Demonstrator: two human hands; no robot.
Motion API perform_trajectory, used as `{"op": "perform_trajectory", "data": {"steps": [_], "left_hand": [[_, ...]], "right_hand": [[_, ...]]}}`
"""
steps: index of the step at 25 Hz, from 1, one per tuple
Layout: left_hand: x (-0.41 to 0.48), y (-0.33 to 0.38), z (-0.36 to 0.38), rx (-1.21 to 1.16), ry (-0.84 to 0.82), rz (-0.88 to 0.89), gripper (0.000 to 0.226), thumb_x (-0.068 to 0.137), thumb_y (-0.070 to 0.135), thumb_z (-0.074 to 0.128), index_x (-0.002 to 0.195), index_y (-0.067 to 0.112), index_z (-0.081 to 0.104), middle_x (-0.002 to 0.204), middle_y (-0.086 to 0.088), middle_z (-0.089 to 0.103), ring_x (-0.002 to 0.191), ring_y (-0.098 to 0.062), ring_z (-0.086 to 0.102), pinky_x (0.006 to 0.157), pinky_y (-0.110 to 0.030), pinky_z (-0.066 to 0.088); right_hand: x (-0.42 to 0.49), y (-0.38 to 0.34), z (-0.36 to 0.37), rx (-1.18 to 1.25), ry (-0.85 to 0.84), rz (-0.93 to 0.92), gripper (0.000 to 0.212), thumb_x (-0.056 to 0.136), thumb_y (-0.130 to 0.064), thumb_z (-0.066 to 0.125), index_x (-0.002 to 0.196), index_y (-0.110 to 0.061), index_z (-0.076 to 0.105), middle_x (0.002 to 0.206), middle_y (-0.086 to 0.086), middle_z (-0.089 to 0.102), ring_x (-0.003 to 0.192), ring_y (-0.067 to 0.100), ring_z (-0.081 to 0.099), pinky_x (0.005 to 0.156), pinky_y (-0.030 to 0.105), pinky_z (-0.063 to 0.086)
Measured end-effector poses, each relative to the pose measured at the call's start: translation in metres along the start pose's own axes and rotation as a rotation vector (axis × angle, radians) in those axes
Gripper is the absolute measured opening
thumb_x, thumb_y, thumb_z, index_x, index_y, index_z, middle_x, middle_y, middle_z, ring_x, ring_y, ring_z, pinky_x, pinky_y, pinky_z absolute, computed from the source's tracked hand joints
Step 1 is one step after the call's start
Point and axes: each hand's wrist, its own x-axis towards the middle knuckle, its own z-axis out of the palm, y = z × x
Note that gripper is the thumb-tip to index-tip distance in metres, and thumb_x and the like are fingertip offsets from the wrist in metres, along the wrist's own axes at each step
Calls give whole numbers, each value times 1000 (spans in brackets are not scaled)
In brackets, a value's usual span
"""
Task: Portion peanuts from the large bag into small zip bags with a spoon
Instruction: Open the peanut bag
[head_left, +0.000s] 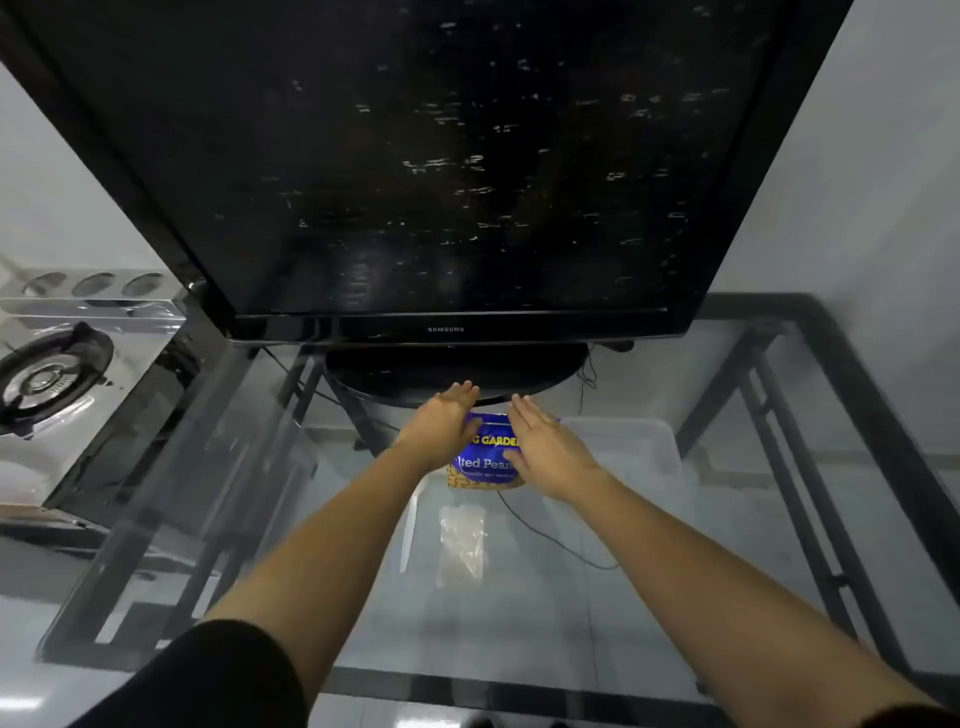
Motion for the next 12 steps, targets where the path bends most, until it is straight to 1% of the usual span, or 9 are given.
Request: {"op": "perform_trajectory", "data": {"steps": [2, 4, 5, 6, 7, 8, 9, 10, 12], "left_hand": [[9, -7, 0, 10, -74, 9, 45, 95, 27, 48, 135, 7, 43, 137, -13, 51, 122, -26, 50, 97, -36, 46], [13, -16, -1, -23, -128, 22, 36, 93, 27, 52, 123, 7, 52, 121, -14, 62, 109, -24, 59, 85, -33, 52], [18, -20, 0, -69, -138, 21, 32, 92, 27, 54, 118, 8, 56, 116, -14, 64, 106, -23, 61, 81, -32, 52], [20, -24, 2, -118, -143, 18, 29, 91, 27, 56, 114, 8, 58, 113, -14, 65, 104, -22, 62, 79, -31, 53], [21, -28, 2, -170, -144, 17, 28, 90, 27, 58, 110, 8, 60, 110, -13, 66, 102, -21, 63, 78, -31, 54], [23, -30, 0, -199, -144, 17, 27, 88, 27, 60, 108, 9, 62, 108, -12, 67, 100, -21, 64, 77, -30, 54], [26, -34, -1, -224, -156, 23, 26, 87, 27, 62, 106, 8, 63, 106, -12, 68, 98, -20, 65, 76, -29, 55], [28, -36, -3, -235, -170, 33, 26, 86, 27, 64, 104, 8, 64, 103, -11, 70, 96, -19, 66, 75, -29, 55], [32, -37, -8, -230, -202, 65, 26, 84, 26, 66, 101, 7, 66, 100, -11, 71, 94, -18, 66, 76, -30, 55]], "right_hand": [[8, 0, 4, -43, 21, 27, 72, 92, -24, 55, 147, -10, 11, 157, 6, 12, 144, 20, 12, 110, 33, 29], [8, 0, 8, -73, 67, 34, 81, 82, -22, 69, 145, -9, 20, 152, 8, 25, 138, 22, 26, 103, 36, 42], [10, 3, 12, -86, 137, 0, 85, 74, -23, 77, 142, -7, 29, 147, 10, 36, 132, 23, 37, 96, 37, 49], [9, 6, 17, -103, 222, -61, 88, 61, -24, 86, 135, -5, 42, 136, 12, 49, 122, 25, 49, 83, 36, 56], [9, 11, 22, -118, 300, -115, 89, 47, -26, 93, 124, -3, 54, 121, 13, 61, 107, 25, 60, 68, 32, 60], [8, 15, 25, -133, 386, -150, 88, 37, -28, 95, 114, -4, 61, 107, 13, 67, 96, 23, 66, 56, 28, 57], [7, 18, 27, -133, 425, -182, 86, 33, -31, 95, 109, -5, 64, 99, 11, 68, 89, 21, 67, 50, 25, 55], [6, 20, 29, -133, 455, -217, 83, 35, -33, 95, 107, -6, 65, 95, 9, 68, 86, 19, 67, 48, 22, 54], [5, 24, 29, -120, 494, -267, 75, 40, -34, 92, 105, -7, 67, 93, 8, 69, 86, 16, 66, 50, 20, 53]]}}
